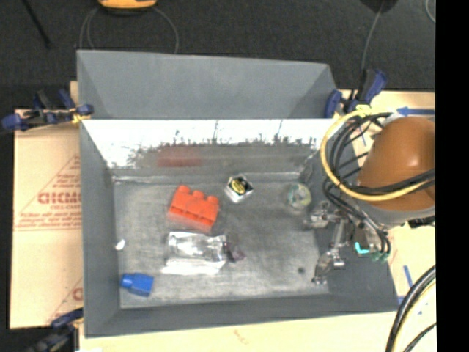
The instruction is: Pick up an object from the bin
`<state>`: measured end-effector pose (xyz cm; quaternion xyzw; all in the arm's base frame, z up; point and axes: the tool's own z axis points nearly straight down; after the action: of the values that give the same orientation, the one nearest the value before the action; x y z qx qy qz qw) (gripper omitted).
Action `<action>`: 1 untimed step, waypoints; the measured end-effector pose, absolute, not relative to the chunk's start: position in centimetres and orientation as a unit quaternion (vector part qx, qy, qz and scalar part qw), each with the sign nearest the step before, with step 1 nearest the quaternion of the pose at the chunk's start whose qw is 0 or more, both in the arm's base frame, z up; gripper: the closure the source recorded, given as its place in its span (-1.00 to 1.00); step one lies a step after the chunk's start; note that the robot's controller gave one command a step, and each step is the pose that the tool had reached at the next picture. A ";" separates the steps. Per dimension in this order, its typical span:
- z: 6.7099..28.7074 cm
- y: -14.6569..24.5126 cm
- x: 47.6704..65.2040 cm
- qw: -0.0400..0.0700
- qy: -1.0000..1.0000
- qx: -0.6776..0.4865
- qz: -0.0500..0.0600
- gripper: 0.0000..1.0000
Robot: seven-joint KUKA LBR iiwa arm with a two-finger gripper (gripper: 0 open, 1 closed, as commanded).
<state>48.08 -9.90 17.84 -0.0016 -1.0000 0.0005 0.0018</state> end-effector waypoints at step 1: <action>11.8 -5.7 53.9 -0.002 -0.995 0.102 0.000 -1.00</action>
Offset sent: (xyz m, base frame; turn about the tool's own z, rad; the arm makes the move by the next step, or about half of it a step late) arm 0.0574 0.0420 -0.0588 -0.2083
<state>53.91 -5.67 11.84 0.1020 -0.9948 -0.0001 -0.0020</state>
